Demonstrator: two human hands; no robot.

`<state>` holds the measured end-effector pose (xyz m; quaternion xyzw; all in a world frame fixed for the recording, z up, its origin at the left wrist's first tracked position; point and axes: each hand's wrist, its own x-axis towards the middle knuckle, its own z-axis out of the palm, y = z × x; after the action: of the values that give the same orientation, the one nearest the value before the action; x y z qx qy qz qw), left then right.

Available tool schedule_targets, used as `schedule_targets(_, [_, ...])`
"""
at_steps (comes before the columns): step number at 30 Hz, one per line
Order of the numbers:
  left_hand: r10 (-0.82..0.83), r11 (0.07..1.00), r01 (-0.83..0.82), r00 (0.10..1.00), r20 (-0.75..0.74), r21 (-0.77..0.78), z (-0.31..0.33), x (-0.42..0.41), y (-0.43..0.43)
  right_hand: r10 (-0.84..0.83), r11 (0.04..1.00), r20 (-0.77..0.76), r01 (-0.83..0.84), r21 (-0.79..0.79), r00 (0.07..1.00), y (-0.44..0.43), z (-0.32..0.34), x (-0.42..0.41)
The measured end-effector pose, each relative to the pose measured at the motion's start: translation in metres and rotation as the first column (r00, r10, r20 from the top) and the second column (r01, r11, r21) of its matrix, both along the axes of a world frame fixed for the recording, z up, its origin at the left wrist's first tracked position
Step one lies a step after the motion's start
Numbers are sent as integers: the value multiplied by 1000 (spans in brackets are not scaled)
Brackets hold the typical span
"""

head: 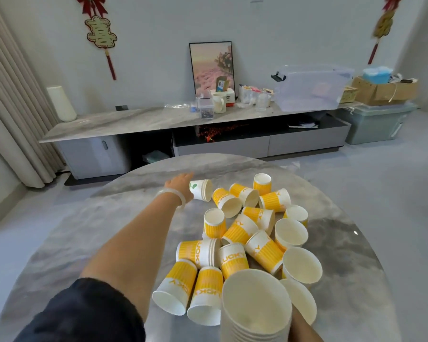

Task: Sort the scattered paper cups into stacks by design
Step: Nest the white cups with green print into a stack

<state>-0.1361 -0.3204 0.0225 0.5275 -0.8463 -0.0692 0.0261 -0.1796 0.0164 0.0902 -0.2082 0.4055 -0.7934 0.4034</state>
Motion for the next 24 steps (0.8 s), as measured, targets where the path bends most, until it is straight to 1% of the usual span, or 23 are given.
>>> schedule_targets(1, [-9,1000,9,1000,20,0,-4,-4,-10,90,991,-123,-76,110,988,3,2,-4])
schedule_targets(2, [-13,1000,13,999,32,6,-8,-9,-17,234,968,-235,-202,149,943,7,0,-6])
schedule_targets(3, [-15,1000,14,999,45,11,-11,-12,-23,305,952,-371,-265,156,877,15,-11,-12])
schedule_targets(4, [-14,1000,13,998,61,19,-16,-16,-25,359,933,-452,-308,185,817,22,-21,-23])
schedule_targets(5, [-9,1000,8,997,74,15,-17,-16,-29,417,908,-429,-344,239,802,27,-24,-25])
schedule_targets(6, [-13,1000,12,995,96,19,-19,-17,-30,460,885,-473,-348,308,751,31,-31,-24])
schedule_targets(7, [-27,999,24,994,110,29,-23,-19,-31,470,877,-496,-324,354,730,34,-35,-26])
schedule_targets(10, [-53,998,55,989,135,-6,-30,-21,-33,405,906,-513,-258,336,757,32,-36,-28])
schedule_targets(12, [-68,997,73,989,132,-35,-33,-24,-33,403,908,-531,-251,336,745,31,-40,-30])
schedule_targets(14, [-101,993,108,986,133,-50,-35,-28,-35,379,917,-529,-232,325,759,31,-40,-32])
schedule_targets(19, [-144,986,153,982,120,-72,-37,-38,-42,380,907,-524,-195,374,762,28,-40,-35])
schedule_targets(22, [-144,981,158,982,125,-109,-41,-43,-58,379,908,-516,-202,366,768,29,-44,-35])
schedule_targets(24, [-141,982,156,981,134,-107,-46,-44,-71,401,903,-500,-241,355,767,30,-44,-36])
